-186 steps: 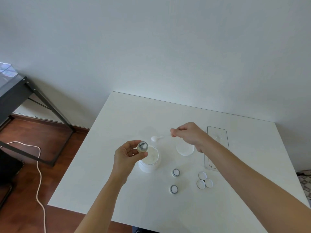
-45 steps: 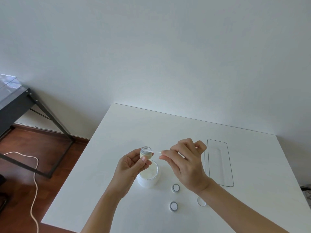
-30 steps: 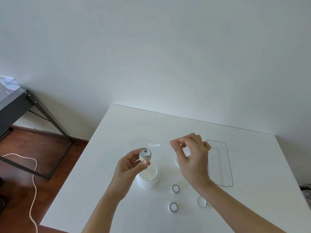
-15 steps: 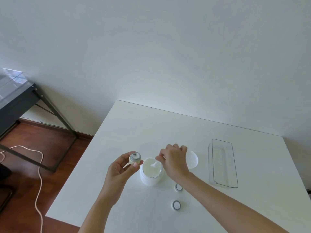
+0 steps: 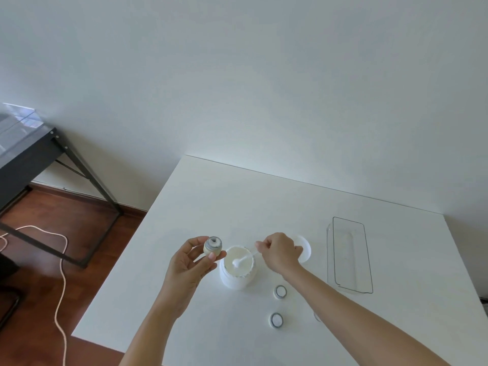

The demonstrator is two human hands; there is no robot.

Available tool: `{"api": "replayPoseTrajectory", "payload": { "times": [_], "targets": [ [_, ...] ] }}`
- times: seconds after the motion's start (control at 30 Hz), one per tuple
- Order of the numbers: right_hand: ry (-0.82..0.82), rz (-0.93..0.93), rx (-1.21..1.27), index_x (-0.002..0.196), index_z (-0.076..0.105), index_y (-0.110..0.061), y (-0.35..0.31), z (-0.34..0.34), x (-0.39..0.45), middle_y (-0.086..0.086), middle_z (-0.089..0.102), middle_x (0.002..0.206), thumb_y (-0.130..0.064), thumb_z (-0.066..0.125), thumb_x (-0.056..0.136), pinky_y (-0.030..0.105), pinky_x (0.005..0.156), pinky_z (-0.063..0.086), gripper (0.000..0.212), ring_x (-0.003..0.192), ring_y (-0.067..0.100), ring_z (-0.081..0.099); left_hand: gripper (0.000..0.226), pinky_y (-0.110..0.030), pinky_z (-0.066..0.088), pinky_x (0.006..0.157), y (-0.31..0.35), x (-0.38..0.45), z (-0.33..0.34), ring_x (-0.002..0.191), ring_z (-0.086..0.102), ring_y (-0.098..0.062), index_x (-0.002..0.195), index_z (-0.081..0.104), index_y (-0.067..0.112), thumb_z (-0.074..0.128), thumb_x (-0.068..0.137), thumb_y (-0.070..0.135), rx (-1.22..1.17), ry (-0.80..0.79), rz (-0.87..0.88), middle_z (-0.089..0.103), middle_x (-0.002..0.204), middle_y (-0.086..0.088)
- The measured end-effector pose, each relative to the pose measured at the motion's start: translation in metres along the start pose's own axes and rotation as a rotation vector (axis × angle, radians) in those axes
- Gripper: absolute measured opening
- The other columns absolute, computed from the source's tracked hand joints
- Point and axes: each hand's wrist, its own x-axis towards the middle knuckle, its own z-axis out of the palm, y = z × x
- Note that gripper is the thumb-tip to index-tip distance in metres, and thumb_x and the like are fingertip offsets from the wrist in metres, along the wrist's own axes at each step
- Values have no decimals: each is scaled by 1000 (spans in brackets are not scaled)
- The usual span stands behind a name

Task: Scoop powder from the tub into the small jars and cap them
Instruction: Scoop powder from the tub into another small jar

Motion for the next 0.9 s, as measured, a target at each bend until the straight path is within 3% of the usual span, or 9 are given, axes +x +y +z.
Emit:
{"api": "replayPoseTrajectory", "payload": {
  "times": [0.17,0.27,0.4,0.53,0.6,0.67,0.73,0.8,0.9],
  "targets": [
    [-56,142,231,60,56,-17,9,-30,-6,-7,47,54,-33,58,91,33,74,29,34,56,15,47,38,-25,58,80,-2,3,3,107,73,-28,119,67,14,72,81,21,34,-18,-9,72,121,-8],
    [-102,140,373,72,70,-10,7,-51,-10,-12,62,69,-34,59,90,36,85,41,32,80,19,58,38,-32,53,91,-3,4,6,107,72,-29,114,71,22,85,79,21,55,-38,-15,73,121,-4],
    [-173,124,522,72,68,-16,-5,-74,-18,-17,59,74,-33,61,92,26,77,34,27,81,6,53,46,-37,49,97,-3,6,17,100,73,-27,108,73,23,86,64,29,93,-40,-17,74,115,-3],
    [-200,95,543,71,68,-17,-17,-79,-23,-16,61,79,-33,61,91,25,70,35,27,95,13,56,46,-31,50,91,-2,7,27,97,73,-25,108,73,21,87,65,28,90,-69,-14,75,112,-4],
    [-170,91,519,75,70,-13,-21,-76,-24,-6,69,89,-34,61,91,22,67,40,27,106,21,60,46,-28,52,89,0,7,30,99,73,-27,109,73,23,87,66,29,93,-92,-12,75,111,-3],
    [-140,92,496,78,72,-11,-22,-71,-24,9,71,104,-35,61,90,32,86,45,29,111,26,60,46,-27,55,86,1,6,33,99,74,-28,109,73,25,87,66,29,86,-103,-11,75,111,-1],
    [-97,68,438,71,69,-15,-21,-67,-25,4,73,92,-36,59,91,39,92,41,30,98,24,63,46,-27,55,86,3,6,35,99,74,-29,109,73,27,87,65,28,75,-104,-13,75,110,1],
    [0,31,341,68,67,-14,-22,-64,-27,-7,66,68,-36,57,92,35,80,28,34,77,19,59,46,-26,55,86,4,6,35,98,75,-28,108,73,26,87,65,28,67,-105,-12,75,110,2],
    [157,-29,248,75,68,-10,-22,-66,-29,-8,49,53,-37,54,93,34,77,24,35,68,19,55,45,-25,55,85,5,6,35,98,75,-28,109,73,24,86,66,28,74,-115,-5,75,111,0]
  ]
}}
